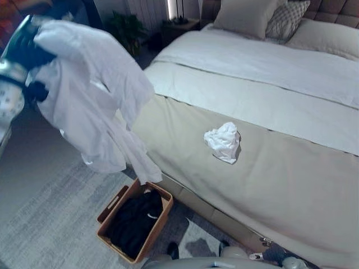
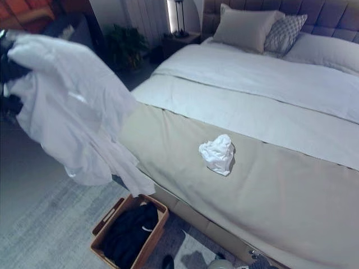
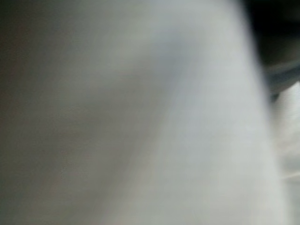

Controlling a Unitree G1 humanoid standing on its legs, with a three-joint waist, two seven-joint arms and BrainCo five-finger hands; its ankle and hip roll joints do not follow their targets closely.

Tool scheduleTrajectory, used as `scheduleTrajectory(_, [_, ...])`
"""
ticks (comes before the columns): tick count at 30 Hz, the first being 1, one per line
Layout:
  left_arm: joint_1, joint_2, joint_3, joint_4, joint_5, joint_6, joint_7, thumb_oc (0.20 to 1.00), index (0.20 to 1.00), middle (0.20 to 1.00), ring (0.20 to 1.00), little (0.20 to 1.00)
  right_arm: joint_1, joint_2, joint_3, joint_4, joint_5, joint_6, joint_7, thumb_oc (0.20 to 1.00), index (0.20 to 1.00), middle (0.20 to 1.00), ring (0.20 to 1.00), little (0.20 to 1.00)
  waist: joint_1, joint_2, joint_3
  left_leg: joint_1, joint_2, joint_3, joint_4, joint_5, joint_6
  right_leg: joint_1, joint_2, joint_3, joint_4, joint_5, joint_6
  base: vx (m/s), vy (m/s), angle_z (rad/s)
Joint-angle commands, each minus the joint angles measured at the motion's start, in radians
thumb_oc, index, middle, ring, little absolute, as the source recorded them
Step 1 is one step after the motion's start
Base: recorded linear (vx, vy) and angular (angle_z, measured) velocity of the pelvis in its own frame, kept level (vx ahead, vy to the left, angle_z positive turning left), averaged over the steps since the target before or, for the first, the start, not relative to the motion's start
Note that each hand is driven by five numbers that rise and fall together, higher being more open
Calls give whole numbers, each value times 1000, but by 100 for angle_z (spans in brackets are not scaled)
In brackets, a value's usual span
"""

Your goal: Pick up clothes into the bucket

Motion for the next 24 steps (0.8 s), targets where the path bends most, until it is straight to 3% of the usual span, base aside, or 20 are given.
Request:
scheduleTrajectory(1, [-3, 36, 162, 22, 58, -24, 75, 200, 200, 200, 200, 200, -5, -11, -4, -7, 30, -33, -38, 1000, 1000, 1000, 1000, 1000, -7, -22, 33, -49, -39, -7, 138, -104, 46, -12, -30, -2, 31, 22, 39, -185, 25, 4])
scheduleTrajectory(4, [100, 3, 239, 23, 169, -12, 124, 200, 200, 200, 200, 200, -22, -25, -4, -28, 31, -45, -51, 1000, 1000, 1000, 1000, 1000, -8, -33, 88, -119, -42, -13, 189, -107, 49, -76, -31, 7, 81, 16, 30, -142, 13, 8])
scheduleTrajectory(10, [137, -60, 258, 53, 287, 4, 189, 200, 200, 200, 200, 200, -59, -51, 7, -71, 42, -67, -82, 1000, 1000, 1000, 1000, 1000, -3, -70, 172, -241, -28, -20, 277, -113, 46, -178, -31, 12, 126, 20, 18, -136, -15, 5])
scheduleTrajectory(18, [68, -143, 195, 81, 345, -20, 297, 200, 200, 200, 200, 200, -135, -65, 44, -157, 85, -114, -154, 1000, 1000, 1000, 1000, 1000, 3, -131, 275, -408, -5, -44, 361, -102, 31, -321, -22, -5, 182, 21, 8, -90, -25, 1])
scheduleTrajectory(24, [-24, -160, 115, 127, 352, -10, 321, 200, 200, 200, 200, 200, -163, -73, 55, -214, 117, -134, -187, 1000, 1000, 1000, 1000, 1000, 6, -157, 328, -473, 4, -46, 391, -108, 30, -374, -18, -15, 200, 20, 11, -47, -7, 3])
